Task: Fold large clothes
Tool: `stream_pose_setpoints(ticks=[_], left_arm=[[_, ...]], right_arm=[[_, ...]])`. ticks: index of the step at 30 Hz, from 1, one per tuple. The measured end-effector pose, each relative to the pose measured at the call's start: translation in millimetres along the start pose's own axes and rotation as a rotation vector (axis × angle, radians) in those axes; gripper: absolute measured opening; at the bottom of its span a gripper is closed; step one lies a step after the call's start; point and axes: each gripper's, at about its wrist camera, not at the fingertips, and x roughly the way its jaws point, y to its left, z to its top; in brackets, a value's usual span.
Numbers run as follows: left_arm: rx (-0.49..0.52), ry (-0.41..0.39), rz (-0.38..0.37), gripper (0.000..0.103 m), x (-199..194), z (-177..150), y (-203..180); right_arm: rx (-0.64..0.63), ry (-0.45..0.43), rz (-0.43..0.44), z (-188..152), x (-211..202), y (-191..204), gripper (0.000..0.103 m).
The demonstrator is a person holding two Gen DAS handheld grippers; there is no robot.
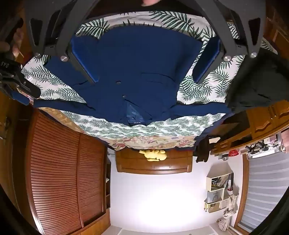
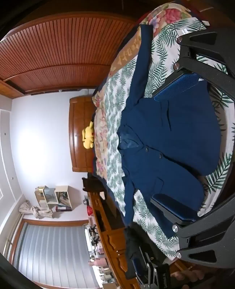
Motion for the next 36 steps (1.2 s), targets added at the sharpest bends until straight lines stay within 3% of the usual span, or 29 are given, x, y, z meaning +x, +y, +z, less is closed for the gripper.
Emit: stream_pose_setpoints(ticks=[36], left_arm=[[-0.003,-0.004,0.003,0.103,-10.0,2.4,-6.0]], right_arm=[[0.013,0.001,0.012,-1.4,-3.7,2.3,0.103]])
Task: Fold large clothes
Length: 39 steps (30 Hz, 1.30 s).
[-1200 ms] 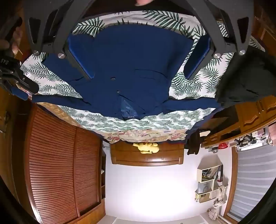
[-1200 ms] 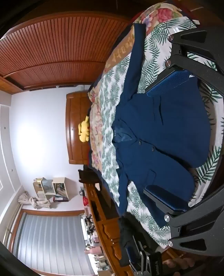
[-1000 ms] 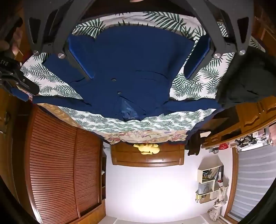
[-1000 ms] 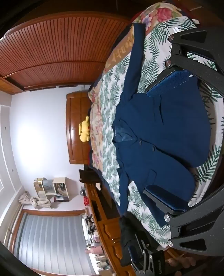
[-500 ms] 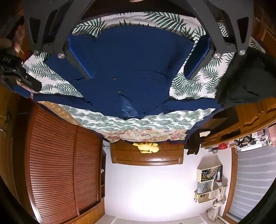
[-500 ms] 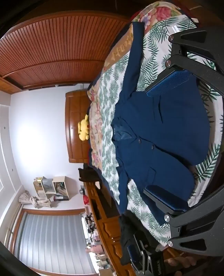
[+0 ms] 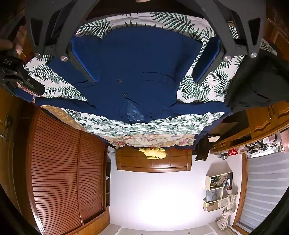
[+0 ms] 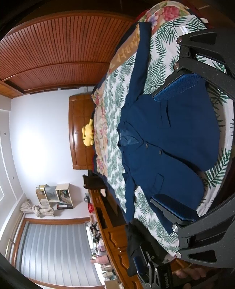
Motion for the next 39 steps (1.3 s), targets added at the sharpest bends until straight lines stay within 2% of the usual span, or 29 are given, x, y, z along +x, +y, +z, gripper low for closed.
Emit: stream_pose_setpoints(ticks=[39], left_arm=[[-0.001,0.012,0.008,0.103,0.2,1.8,0.0]], right_arm=[[0.005,0.001,0.004,-0.2,-2.6,4.0,0.103]])
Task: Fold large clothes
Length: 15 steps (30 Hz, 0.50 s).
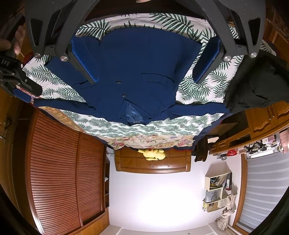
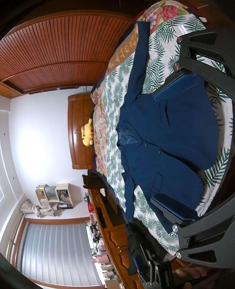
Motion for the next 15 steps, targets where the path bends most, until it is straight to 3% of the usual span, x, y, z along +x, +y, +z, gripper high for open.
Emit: stream_pose_setpoints(ticks=[15], left_arm=[[0.001,0.003,-0.003,0.103,3.1,-1.3,2.4]], right_arm=[[0.001,0.002,0.001,0.5,0.2,-0.7,0.103]])
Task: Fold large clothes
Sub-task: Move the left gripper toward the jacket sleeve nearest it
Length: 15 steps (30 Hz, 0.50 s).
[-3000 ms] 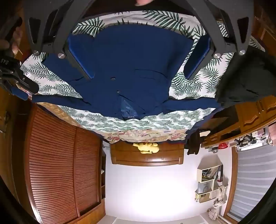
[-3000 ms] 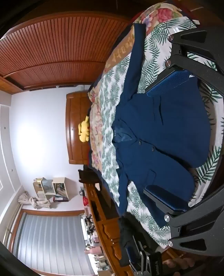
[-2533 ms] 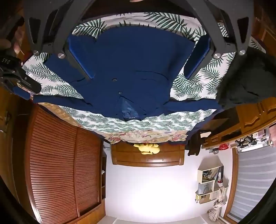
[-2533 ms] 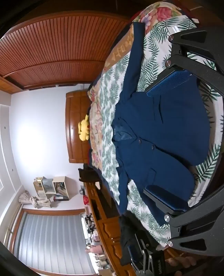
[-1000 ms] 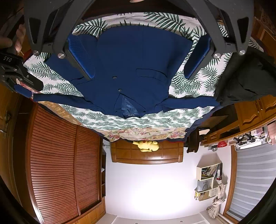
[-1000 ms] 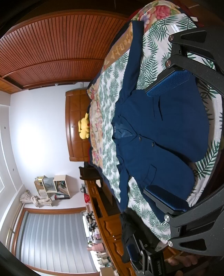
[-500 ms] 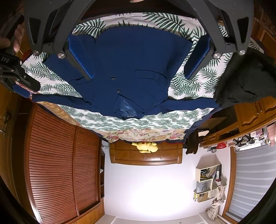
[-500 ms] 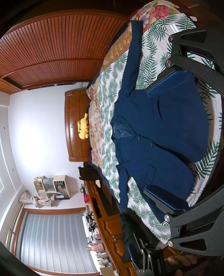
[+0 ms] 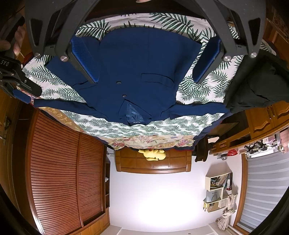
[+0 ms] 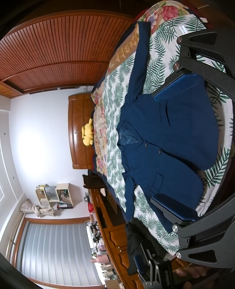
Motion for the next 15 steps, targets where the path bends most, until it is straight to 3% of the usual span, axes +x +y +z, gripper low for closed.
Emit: stream_pose_setpoints(ticks=[15], left_arm=[[-0.018,0.065,0.065,0.103,32.3,-20.1,33.1]], right_arm=[[-0.021,0.06,0.055,-17.2,25.9,19.7,0.103]])
